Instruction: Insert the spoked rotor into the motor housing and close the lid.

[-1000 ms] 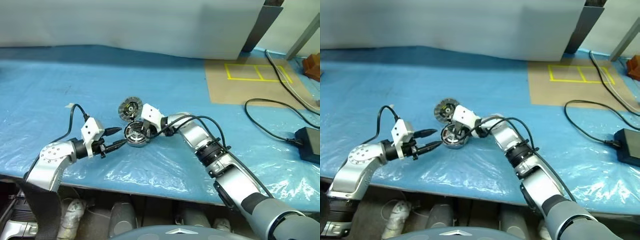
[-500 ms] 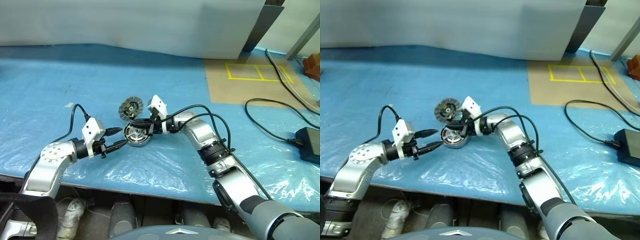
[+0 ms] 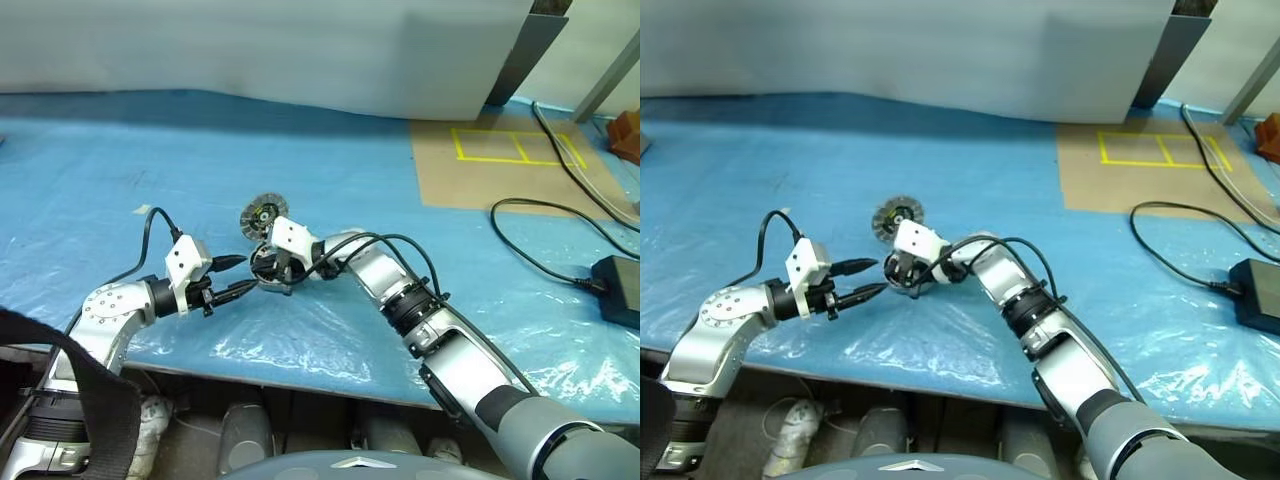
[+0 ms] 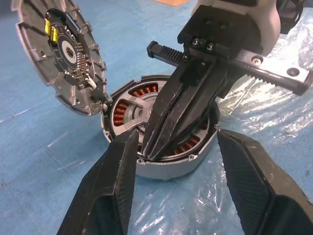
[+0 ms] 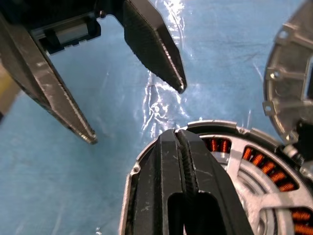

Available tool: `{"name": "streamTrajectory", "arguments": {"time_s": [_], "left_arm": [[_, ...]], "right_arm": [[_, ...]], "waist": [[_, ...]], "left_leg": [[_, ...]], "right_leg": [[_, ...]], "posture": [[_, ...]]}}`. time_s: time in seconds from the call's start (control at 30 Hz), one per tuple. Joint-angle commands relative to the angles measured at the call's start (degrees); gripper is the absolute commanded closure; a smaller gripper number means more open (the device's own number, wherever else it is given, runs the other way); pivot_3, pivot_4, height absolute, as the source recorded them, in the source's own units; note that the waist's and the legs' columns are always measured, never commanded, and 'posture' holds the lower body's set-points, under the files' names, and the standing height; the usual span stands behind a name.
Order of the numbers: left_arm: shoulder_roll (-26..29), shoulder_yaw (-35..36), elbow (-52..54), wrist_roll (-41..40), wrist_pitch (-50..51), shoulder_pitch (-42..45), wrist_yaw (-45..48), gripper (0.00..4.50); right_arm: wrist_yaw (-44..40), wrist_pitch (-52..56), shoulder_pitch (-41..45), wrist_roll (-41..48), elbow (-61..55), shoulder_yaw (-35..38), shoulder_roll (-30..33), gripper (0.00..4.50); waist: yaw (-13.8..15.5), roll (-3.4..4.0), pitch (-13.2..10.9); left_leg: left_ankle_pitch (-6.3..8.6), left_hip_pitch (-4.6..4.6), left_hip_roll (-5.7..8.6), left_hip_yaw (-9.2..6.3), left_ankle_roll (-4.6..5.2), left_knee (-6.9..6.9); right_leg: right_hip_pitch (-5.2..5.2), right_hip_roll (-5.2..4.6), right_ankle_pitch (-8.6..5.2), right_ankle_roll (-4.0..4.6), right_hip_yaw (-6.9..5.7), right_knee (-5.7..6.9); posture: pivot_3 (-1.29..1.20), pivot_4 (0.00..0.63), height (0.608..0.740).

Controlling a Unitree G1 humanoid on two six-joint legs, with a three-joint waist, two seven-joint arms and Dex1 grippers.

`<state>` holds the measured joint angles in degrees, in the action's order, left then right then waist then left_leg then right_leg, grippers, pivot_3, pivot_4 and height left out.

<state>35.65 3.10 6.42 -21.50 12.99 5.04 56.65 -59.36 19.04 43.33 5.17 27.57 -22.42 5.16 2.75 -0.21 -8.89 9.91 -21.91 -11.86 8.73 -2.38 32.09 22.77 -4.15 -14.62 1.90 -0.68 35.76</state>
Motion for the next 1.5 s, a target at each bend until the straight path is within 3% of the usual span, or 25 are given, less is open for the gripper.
{"name": "streamTrajectory", "arguments": {"time_s": [0.03, 0.23, 0.63, 1.1, 1.37, 1.5], "left_arm": [[0.1, 3.1, 0.2, -2.9, 1.3, 1.0, -0.6, 1.80], [0.3, 4.2, -5.0, -2.9, 6.3, 4.2, -3.6, 1.80], [-7.9, 6.9, -12.5, 0.7, 2.9, 10.6, -18.4, 1.80], [-16.3, 3.8, -30.2, 9.2, -6.5, 25.5, -29.7, 1.80], [-18.9, 3.2, -42.4, 7.7, -10.0, 34.4, -21.6, 1.80], [-16.4, 1.4, -39.8, 2.6, -8.5, 34.3, -2.0, 1.80]], "right_arm": [[-4.2, 8.9, 1.0, 9.7, -9.3, 6.9, 1.4, 4.47], [-5.0, 18.2, -1.3, 15.9, -20.2, 11.1, 7.3, 4.47], [6.5, 20.7, -14.7, 15.4, -30.7, 14.2, 14.7, 4.47], [11.9, 19.3, -17.0, 12.9, -29.2, 13.0, 16.6, 4.47], [12.9, 19.5, -18.8, 12.0, -29.9, 12.5, 17.4, 4.47], [13.8, 20.0, -19.5, 12.0, -30.4, 12.6, 17.3, 4.47]], "waist": [[0.0, -0.02, 0.0], [0.2, -0.04, 0.0], [0.7, -0.08, 0.0], [1.5, -0.10, 0.0], [1.3, -0.12, -0.1], [1.4, -0.14, -0.1]], "left_leg": [[0.00, -0.07, 0.00, 0.00, 0.00, 0.04], [-0.01, -0.16, -0.02, -0.03, -0.01, -0.03], [-0.02, -0.19, 0.02, -0.04, -0.02, -0.03], [-0.02, -0.22, 0.08, -0.10, -0.02, 0.07], [-0.02, -0.24, 0.09, -0.14, -0.02, 0.03], [-0.02, -0.26, 0.10, -0.14, -0.02, -0.01]], "right_leg": [[0.05, 0.00, 0.00, 0.00, 0.00, 0.00], [0.16, 0.07, 0.08, -0.13, -0.10, 0.01], [0.13, 0.02, 0.10, -0.17, -0.09, -0.05], [0.09, -0.01, 0.16, -0.27, -0.07, -0.07], [0.10, -0.01, 0.21, -0.36, -0.09, -0.08], [0.11, -0.02, 0.21, -0.36, -0.11, -0.11]], "posture": [[0.00, 0.150, 0.740], [0.00, 0.150, 0.740], [0.00, 0.150, 0.740], [0.00, 0.150, 0.740], [0.00, 0.150, 0.740], [0.00, 0.150, 0.740]]}}
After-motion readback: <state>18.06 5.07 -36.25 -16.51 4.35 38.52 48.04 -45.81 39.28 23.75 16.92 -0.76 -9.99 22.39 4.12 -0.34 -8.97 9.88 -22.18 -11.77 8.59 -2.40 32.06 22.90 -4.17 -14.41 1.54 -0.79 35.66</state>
